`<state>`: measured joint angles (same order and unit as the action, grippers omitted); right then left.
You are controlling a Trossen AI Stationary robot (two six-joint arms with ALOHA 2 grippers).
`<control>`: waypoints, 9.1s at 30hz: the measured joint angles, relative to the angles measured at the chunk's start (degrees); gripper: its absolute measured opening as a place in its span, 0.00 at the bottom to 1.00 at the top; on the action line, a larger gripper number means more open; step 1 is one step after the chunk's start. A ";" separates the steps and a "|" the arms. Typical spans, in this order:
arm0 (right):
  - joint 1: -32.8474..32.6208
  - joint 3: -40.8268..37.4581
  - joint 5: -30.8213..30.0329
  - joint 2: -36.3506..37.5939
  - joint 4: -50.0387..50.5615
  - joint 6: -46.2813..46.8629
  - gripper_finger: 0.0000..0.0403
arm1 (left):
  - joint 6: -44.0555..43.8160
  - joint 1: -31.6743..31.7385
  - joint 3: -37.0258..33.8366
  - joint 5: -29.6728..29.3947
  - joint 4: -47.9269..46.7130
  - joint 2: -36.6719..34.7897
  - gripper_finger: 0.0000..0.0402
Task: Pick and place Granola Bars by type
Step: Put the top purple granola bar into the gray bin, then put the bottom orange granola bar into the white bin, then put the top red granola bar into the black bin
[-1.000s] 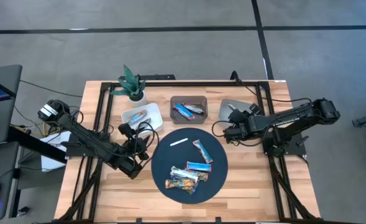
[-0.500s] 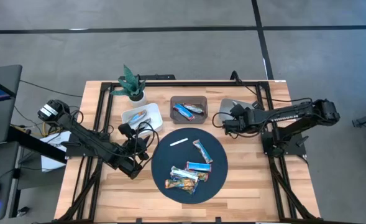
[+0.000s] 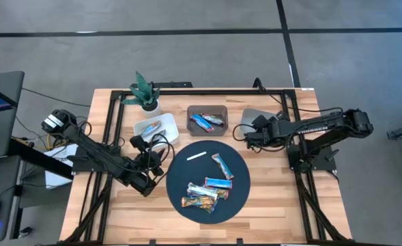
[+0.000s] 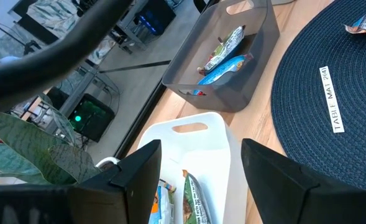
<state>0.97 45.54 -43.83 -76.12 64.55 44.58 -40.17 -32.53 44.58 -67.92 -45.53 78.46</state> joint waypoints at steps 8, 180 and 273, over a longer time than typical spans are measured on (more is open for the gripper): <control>-2.12 0.02 -5.62 1.16 -0.97 0.46 0.47 | -0.03 0.01 0.00 0.05 0.39 -0.01 0.54; -30.07 -3.87 -18.98 5.57 -42.51 -28.04 0.33 | 44.69 6.19 -0.33 33.64 55.10 16.15 0.31; -20.85 -4.15 34.61 -18.00 -73.05 -38.60 0.34 | 14.08 -8.80 -9.25 -22.17 15.05 -6.56 0.57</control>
<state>-19.88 41.39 -9.22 -94.12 -8.50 5.98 -26.09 -41.34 35.33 -90.08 -30.48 71.90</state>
